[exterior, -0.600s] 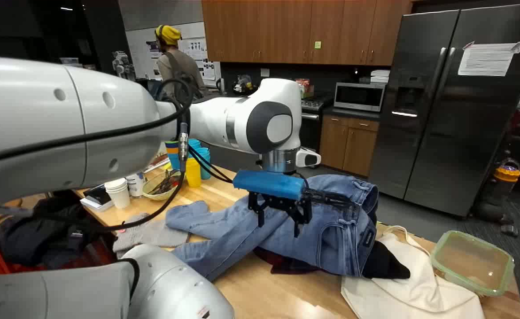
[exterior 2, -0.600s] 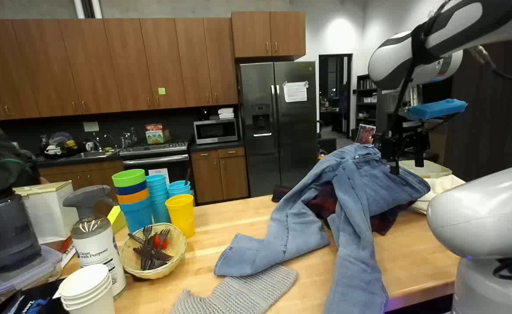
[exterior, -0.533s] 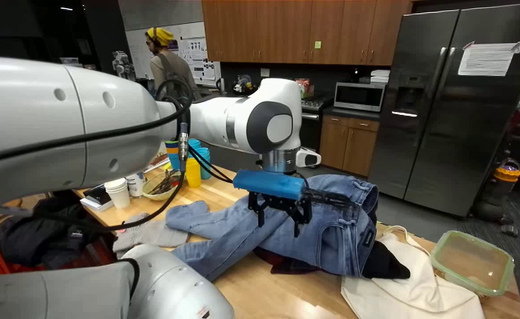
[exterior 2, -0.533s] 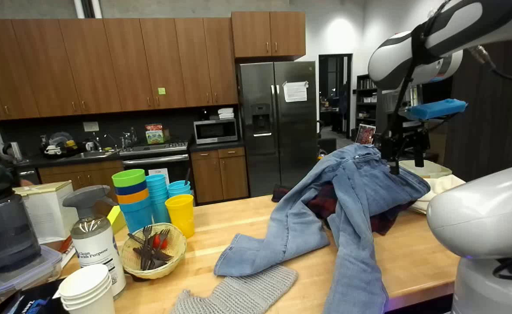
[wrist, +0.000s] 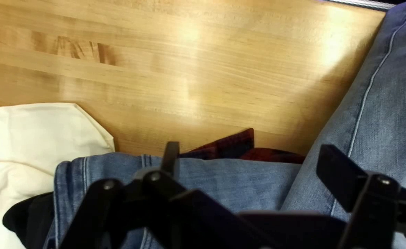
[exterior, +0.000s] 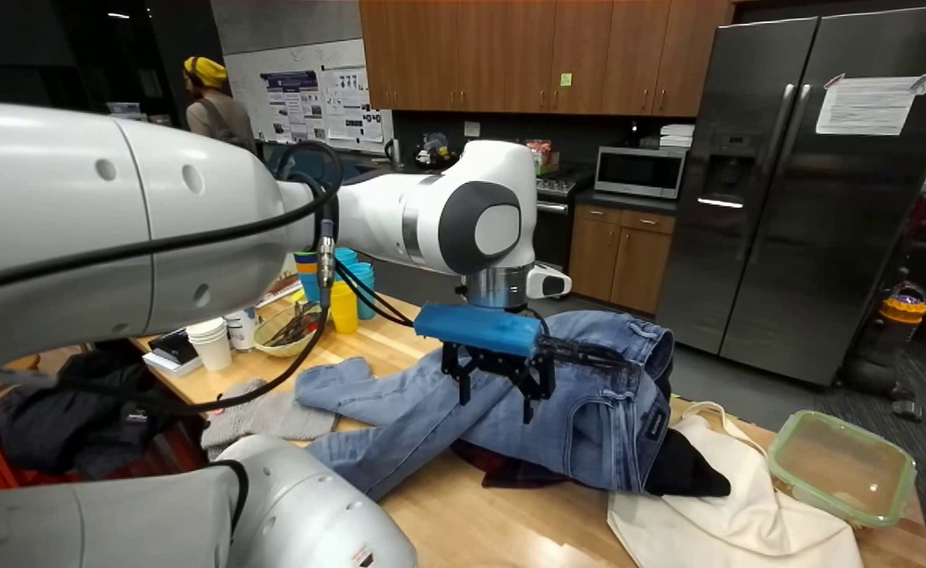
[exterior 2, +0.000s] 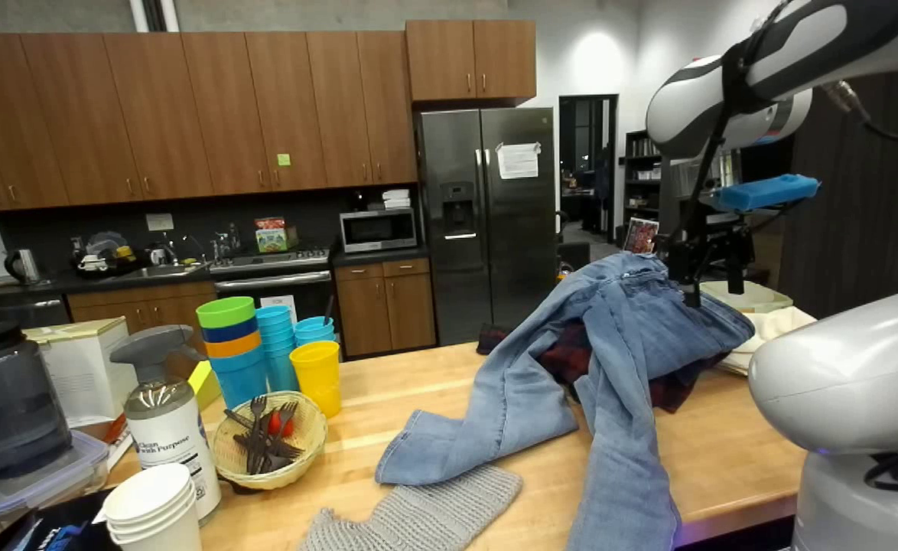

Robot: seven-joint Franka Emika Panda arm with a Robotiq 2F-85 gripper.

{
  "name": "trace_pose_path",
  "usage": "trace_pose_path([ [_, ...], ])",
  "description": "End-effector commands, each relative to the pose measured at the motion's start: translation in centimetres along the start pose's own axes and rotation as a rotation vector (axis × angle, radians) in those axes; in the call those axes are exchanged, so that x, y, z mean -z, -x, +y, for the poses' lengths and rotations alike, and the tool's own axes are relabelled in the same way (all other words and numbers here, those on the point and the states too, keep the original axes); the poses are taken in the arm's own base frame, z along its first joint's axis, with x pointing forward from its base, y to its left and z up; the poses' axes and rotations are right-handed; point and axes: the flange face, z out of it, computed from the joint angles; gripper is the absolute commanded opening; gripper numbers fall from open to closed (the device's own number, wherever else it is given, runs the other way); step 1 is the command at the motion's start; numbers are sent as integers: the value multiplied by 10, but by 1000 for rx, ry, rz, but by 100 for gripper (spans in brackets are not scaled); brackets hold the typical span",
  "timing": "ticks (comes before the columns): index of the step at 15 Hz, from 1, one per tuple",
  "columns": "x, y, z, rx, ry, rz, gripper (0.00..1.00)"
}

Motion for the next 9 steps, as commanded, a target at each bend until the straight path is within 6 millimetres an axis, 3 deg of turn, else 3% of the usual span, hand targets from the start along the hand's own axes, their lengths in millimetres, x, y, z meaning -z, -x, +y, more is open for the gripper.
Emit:
trace_pose_path([
  [1, 0, 0, 0, -1, 0, -1, 100],
  [5, 1, -3, -13, 22, 15, 6, 100],
  [9, 10, -17, -52, 134, 95, 41, 100],
])
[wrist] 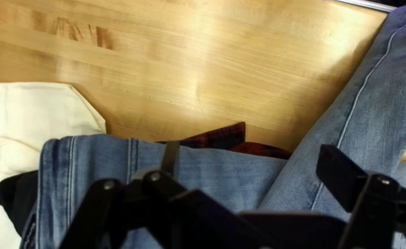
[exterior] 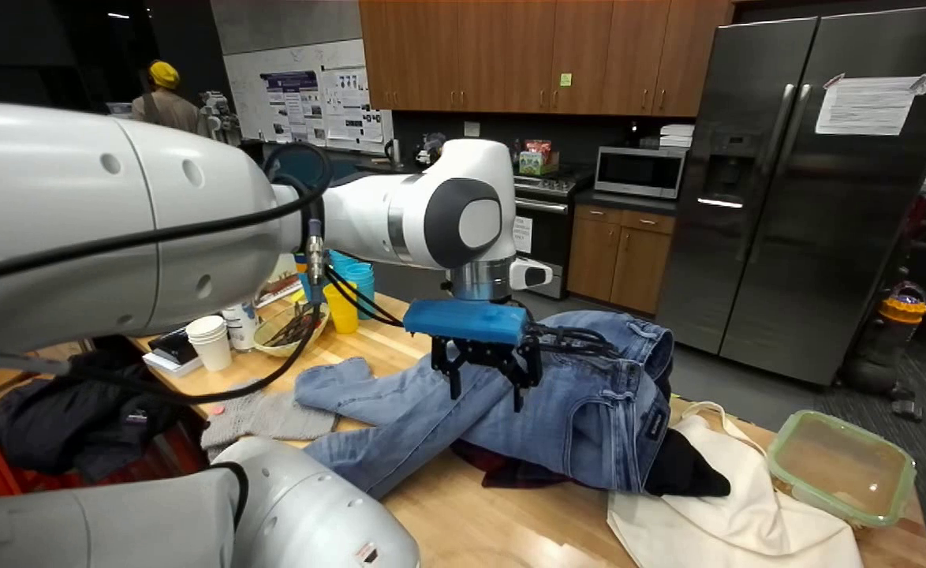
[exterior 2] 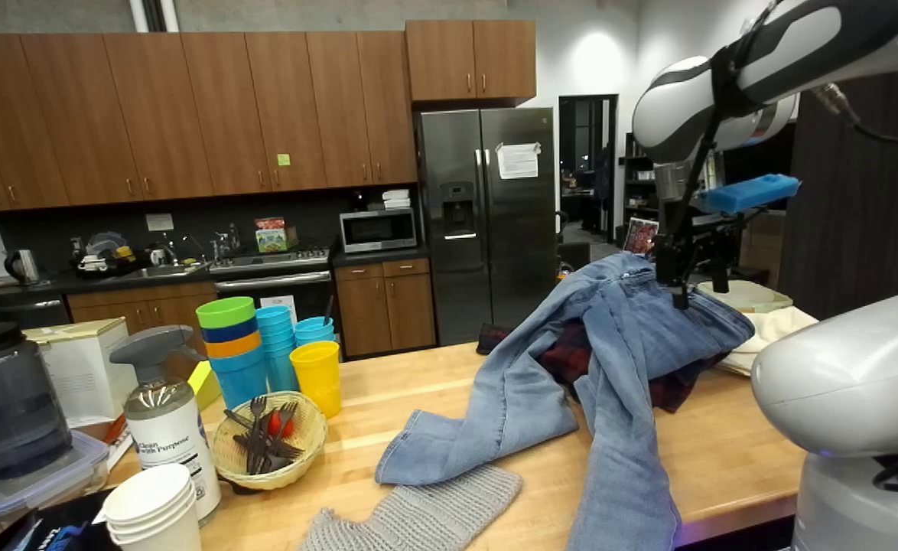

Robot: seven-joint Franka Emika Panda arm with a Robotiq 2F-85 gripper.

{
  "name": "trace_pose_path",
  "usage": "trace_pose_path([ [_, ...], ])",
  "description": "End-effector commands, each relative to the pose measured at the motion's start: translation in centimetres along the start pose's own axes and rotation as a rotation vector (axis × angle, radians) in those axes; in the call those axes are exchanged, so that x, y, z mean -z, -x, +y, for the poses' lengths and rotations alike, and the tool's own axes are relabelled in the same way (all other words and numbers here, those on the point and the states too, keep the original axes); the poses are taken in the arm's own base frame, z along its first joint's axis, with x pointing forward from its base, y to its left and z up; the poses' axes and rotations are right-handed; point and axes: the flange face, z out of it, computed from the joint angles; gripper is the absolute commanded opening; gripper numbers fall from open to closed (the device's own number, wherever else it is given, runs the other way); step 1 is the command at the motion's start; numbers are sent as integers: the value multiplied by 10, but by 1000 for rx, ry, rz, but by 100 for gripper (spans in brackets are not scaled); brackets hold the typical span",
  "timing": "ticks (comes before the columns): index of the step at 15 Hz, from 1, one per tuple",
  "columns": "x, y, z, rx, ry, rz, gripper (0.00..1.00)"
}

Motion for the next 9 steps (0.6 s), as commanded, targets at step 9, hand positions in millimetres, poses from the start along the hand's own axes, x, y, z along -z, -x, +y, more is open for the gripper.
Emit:
trace_pose_path([
  [9, 55, -37, -128, 508, 190, 170, 100],
])
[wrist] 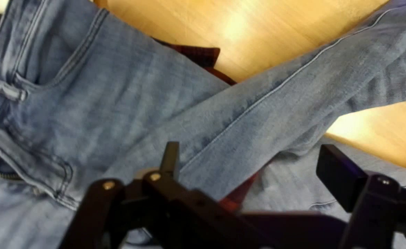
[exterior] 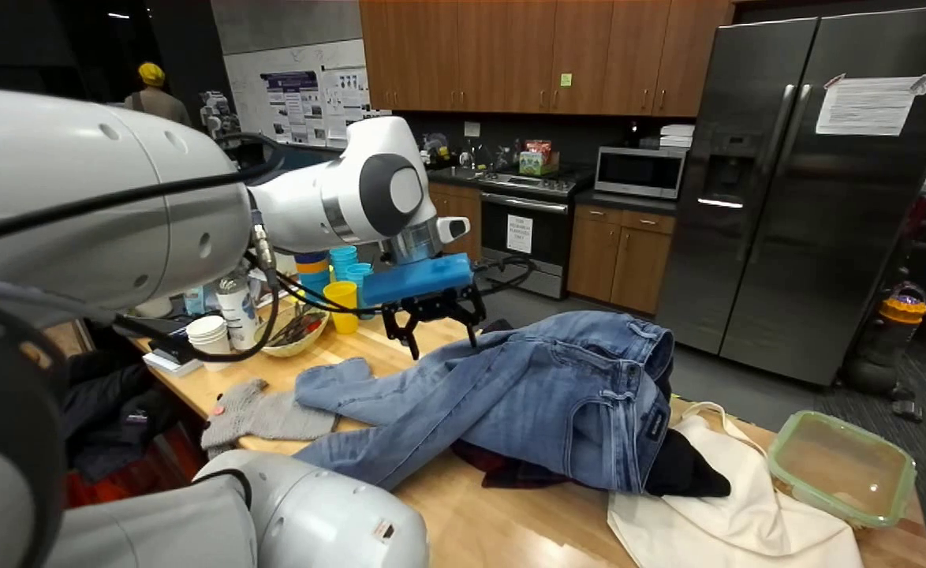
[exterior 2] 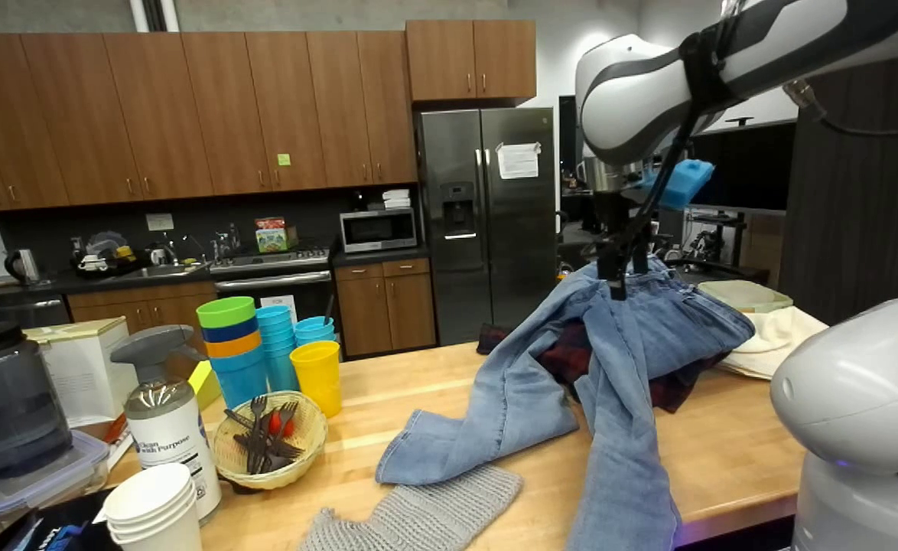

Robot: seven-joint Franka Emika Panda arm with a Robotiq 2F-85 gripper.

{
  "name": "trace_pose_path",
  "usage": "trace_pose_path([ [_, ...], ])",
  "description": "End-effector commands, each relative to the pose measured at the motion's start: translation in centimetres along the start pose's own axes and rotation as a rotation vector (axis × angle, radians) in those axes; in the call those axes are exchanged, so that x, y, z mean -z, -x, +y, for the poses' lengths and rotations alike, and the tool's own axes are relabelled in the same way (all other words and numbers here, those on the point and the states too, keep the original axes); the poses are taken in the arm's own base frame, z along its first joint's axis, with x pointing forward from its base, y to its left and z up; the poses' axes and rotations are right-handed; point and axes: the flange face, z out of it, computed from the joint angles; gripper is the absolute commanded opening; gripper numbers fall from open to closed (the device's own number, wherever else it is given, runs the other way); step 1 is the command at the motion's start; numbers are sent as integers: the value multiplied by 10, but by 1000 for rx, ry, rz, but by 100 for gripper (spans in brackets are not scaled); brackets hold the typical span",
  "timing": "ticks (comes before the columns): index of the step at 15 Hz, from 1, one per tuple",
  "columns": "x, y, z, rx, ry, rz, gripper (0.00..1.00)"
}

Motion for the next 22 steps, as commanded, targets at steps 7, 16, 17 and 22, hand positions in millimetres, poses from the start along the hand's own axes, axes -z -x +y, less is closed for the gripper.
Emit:
trace_pose_path([
  [7, 33, -57, -48, 480, 40, 95, 100],
  [16, 17, -88, -83, 975, 56, 53, 100],
  [17, 16, -89, -87, 1028, 61, 38, 100],
  [22, 10, -91, -98, 1071, 124, -9, 100],
])
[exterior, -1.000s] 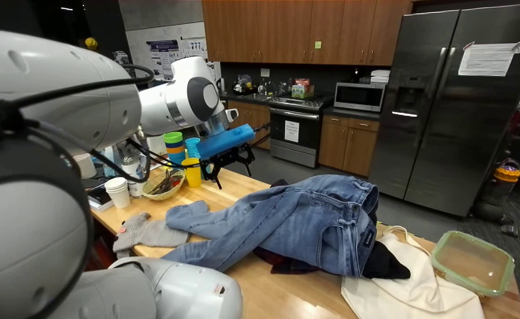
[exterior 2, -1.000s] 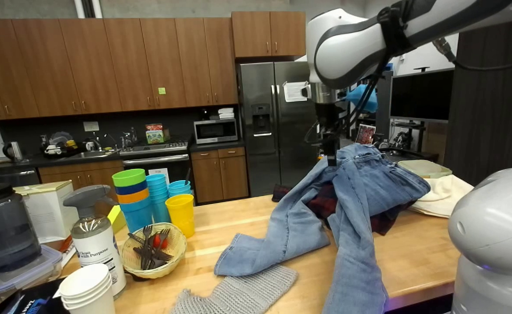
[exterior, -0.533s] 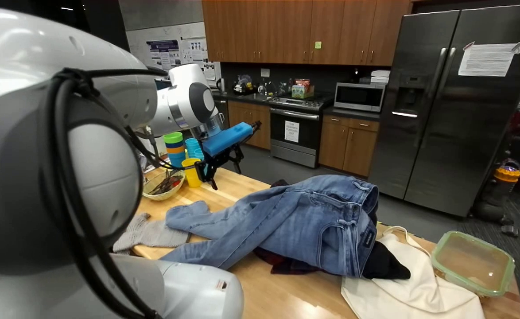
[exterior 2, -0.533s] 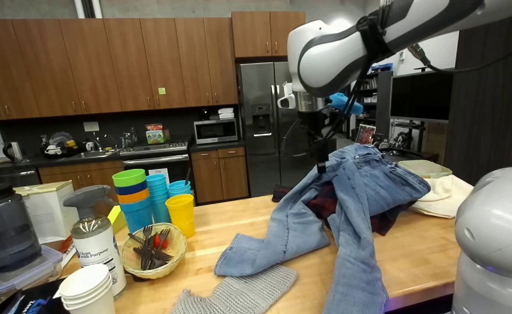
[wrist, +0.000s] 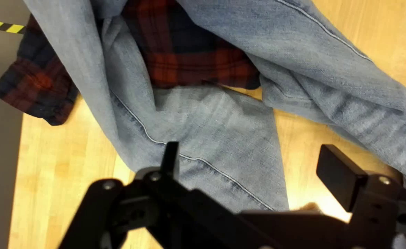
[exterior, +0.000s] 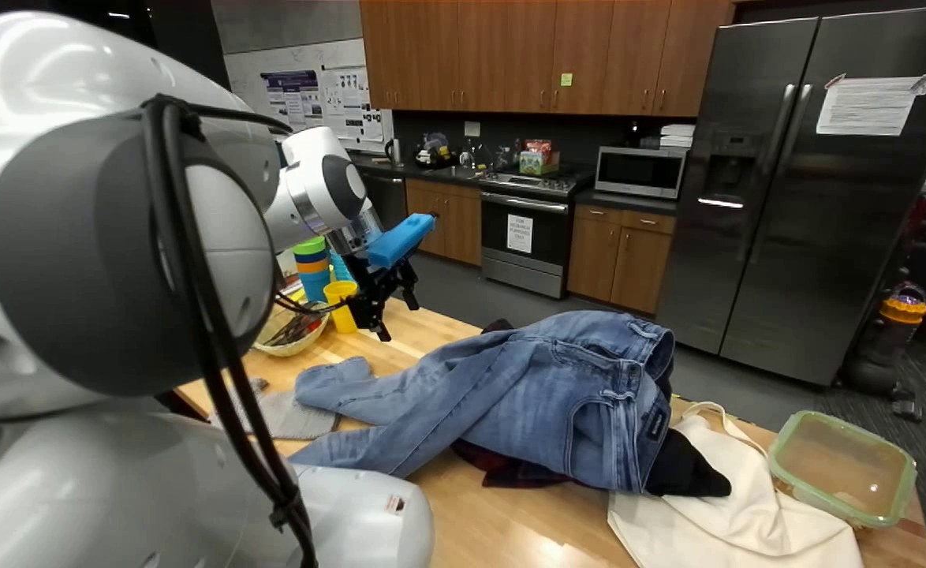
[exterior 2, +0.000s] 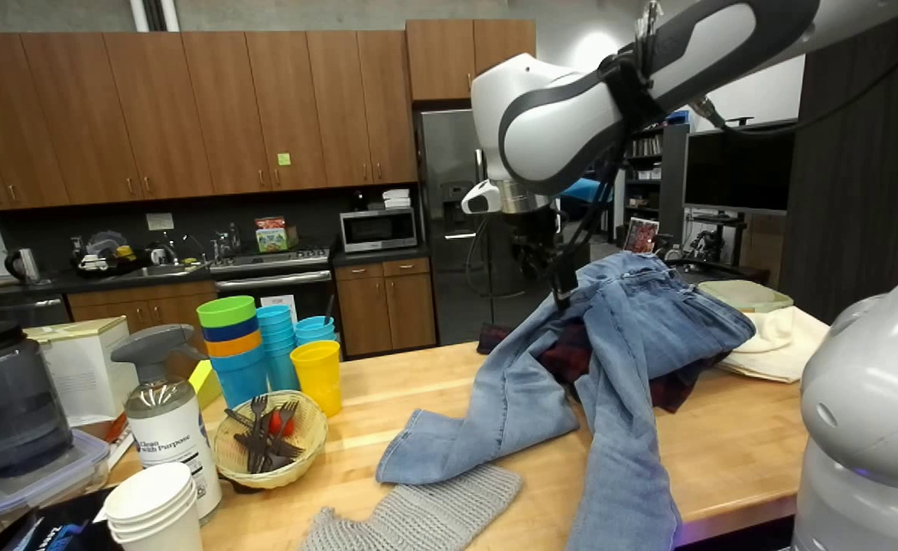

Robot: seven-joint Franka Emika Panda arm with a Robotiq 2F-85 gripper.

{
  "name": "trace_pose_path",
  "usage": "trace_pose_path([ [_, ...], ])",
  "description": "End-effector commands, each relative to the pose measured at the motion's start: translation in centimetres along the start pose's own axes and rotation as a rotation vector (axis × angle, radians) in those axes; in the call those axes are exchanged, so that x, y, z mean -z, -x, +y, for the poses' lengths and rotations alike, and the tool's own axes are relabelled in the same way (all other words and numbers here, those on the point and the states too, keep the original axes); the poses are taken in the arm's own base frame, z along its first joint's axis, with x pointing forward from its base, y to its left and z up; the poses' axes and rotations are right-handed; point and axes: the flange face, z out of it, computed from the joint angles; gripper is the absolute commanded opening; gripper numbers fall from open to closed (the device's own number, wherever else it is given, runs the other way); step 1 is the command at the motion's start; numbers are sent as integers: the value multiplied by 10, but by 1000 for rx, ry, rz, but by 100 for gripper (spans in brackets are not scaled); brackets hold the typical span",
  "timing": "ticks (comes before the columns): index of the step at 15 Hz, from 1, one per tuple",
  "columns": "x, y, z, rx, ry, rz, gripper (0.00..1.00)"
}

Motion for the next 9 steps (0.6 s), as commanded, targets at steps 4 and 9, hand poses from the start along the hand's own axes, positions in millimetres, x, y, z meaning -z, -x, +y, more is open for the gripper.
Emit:
trace_pose_path([
  [4, 1, -6, 1, 15, 8, -17, 100],
  [9, 1, -5, 2, 13, 8, -17, 100],
])
